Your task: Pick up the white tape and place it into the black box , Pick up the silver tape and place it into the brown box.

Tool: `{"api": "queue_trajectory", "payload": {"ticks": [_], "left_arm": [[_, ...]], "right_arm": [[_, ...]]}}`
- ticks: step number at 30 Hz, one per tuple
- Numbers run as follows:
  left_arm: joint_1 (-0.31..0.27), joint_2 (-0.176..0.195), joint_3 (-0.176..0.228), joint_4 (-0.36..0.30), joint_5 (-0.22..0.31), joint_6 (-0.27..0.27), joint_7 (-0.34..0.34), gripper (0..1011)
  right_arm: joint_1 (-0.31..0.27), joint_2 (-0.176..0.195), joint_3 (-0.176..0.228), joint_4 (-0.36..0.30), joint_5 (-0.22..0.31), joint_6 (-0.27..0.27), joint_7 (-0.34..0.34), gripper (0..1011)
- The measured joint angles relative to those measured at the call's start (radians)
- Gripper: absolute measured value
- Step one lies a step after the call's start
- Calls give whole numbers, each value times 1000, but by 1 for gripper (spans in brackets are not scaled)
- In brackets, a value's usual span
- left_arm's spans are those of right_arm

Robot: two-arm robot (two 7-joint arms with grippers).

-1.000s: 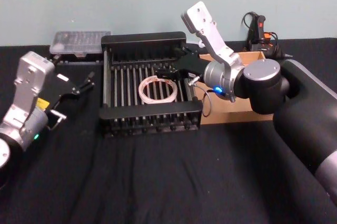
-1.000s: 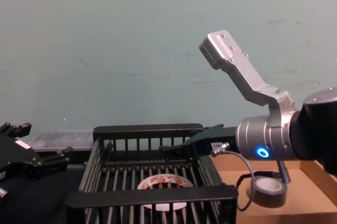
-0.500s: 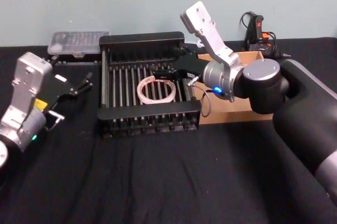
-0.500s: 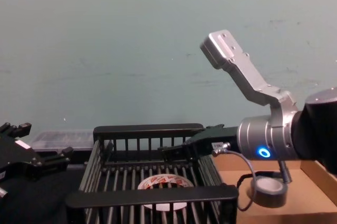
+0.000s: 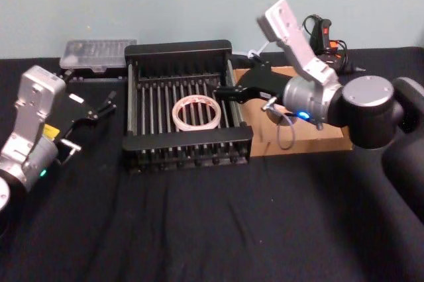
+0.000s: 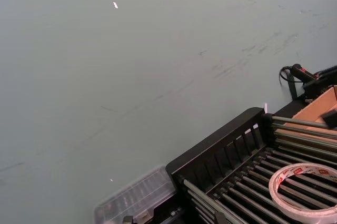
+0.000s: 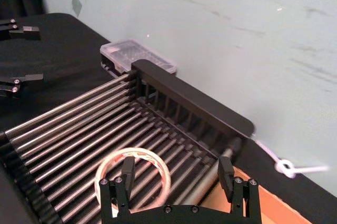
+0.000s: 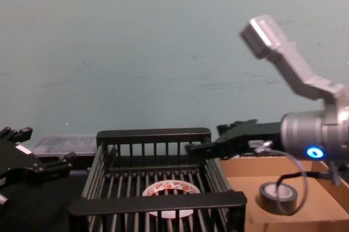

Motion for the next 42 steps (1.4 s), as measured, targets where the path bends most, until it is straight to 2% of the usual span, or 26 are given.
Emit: {"api": "queue_trajectory", "payload": {"ticks": [11, 13, 19, 25, 29, 31, 35, 42], "left_arm": [[0, 0, 0, 0, 0, 0, 0, 1001], [0, 0, 0, 0, 0, 0, 0, 1001], [0, 0, 0, 0, 0, 0, 0, 1001], [0, 0, 0, 0, 0, 0, 0, 1001], [0, 0, 0, 0, 0, 0, 0, 1001], [0, 0, 0, 0, 0, 0, 0, 1001], [0, 0, 0, 0, 0, 0, 0, 1001], [0, 0, 0, 0, 0, 0, 0, 1001]], "right_arm": [[-112, 102, 78, -177, 40, -6, -23, 1002], [-120, 108, 84, -185, 42, -8, -27, 1002], [-188, 136, 146, -229, 49, -28, -96, 1002], [-238, 134, 195, -243, 32, -57, -168, 1002], [-266, 125, 219, -245, 2, -85, -228, 1003], [-280, 115, 231, -239, -30, -110, -275, 1002], [-290, 104, 232, -222, -83, -145, -331, 1002], [-290, 79, 231, -182, -142, -171, -381, 1002]]}}
